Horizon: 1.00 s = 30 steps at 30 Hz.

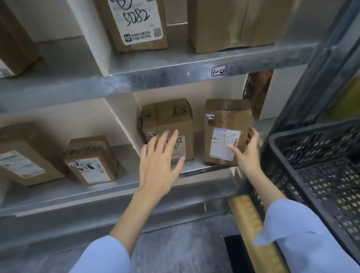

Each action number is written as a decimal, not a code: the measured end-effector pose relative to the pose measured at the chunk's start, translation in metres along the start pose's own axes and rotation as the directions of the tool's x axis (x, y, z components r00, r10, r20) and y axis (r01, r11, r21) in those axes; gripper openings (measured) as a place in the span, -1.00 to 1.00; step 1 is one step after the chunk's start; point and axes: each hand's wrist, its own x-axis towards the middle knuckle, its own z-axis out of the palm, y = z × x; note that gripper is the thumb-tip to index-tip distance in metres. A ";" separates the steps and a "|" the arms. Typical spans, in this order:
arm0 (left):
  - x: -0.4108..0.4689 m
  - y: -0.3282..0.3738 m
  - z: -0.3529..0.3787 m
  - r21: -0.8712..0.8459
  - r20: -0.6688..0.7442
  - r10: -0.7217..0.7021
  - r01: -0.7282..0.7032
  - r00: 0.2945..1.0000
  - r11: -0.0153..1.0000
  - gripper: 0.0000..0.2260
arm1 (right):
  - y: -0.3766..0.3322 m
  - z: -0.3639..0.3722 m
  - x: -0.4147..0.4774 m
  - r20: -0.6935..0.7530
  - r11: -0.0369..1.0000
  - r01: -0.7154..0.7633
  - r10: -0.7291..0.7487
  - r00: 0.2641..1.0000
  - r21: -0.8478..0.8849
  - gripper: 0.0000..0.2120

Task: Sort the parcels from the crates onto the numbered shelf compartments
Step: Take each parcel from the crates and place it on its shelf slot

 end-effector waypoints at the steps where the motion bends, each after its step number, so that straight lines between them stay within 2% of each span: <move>1: 0.004 0.000 0.001 0.024 0.005 -0.008 0.007 1.000 1.000 -0.43 | 0.005 0.003 0.007 0.012 1.000 -0.023 0.023 1.000 0.007 -0.18; 6: 0.016 0.002 0.006 0.083 0.016 -0.044 0.043 0.999 0.996 -0.43 | 0.023 0.019 0.032 0.056 0.993 -0.116 0.117 0.992 -0.021 -0.11; 17: 0.018 -0.001 0.003 0.085 -0.001 -0.050 0.050 0.999 0.995 -0.42 | 0.031 0.012 0.057 0.162 0.997 -0.063 0.055 0.985 0.049 -0.19; 21: 0.017 0.000 0.001 0.078 0.024 -0.046 0.044 0.999 0.996 -0.41 | 0.027 0.005 0.057 0.190 0.997 -0.066 0.058 0.980 0.036 -0.15; 26: 0.017 -0.001 -0.003 0.073 0.036 -0.023 0.020 0.999 0.997 -0.40 | 0.017 -0.004 0.046 0.048 0.994 -0.110 0.111 0.993 -0.027 -0.11; 30: 0.017 -0.004 -0.003 0.058 0.045 -0.026 0.024 0.999 0.998 -0.40 | 0.010 -0.002 0.029 0.018 0.998 -0.037 0.039 0.999 -0.058 -0.17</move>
